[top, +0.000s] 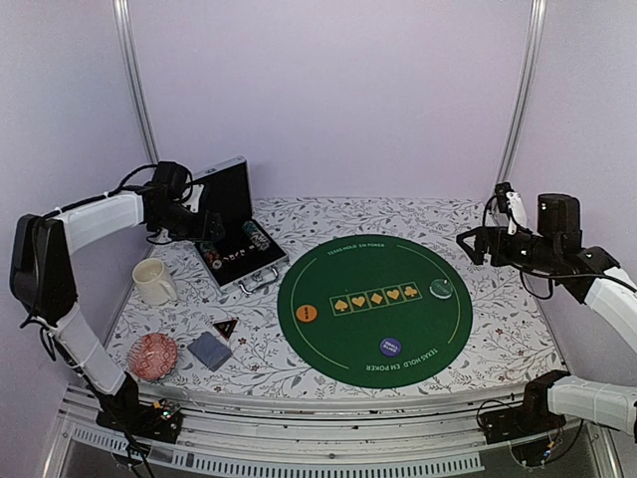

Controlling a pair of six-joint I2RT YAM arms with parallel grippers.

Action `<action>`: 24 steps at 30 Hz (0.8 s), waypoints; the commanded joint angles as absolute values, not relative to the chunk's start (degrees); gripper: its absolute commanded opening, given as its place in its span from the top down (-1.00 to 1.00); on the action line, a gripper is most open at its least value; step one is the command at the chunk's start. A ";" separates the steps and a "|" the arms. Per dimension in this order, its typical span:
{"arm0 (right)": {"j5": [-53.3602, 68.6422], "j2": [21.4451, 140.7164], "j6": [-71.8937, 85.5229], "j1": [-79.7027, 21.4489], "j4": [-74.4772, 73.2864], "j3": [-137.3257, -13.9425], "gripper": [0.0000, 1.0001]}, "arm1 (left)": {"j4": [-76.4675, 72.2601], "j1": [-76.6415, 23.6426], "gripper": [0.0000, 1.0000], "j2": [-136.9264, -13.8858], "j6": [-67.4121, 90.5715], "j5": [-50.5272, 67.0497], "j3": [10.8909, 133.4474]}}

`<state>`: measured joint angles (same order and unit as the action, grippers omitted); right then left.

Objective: Distribute texas hold em gaming equipment
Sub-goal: Pick up the pile of poker chips from the chip case.

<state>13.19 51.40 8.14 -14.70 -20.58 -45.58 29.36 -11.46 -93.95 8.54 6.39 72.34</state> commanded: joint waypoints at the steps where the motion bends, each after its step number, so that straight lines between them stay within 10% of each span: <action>1: 17.01 51.42 5.06 -15.09 -17.75 -47.51 -0.98 | 36.94 -11.13 -0.59 -98.86 1.70 -0.37 77.66; 24: 16.97 62.83 6.25 -15.06 -18.13 -52.91 -0.98 | 32.99 -14.18 -0.12 -114.54 -14.66 -8.47 82.66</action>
<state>16.40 62.96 6.37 -14.70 -18.41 -50.65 36.03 -12.58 -111.94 -13.23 -6.98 80.38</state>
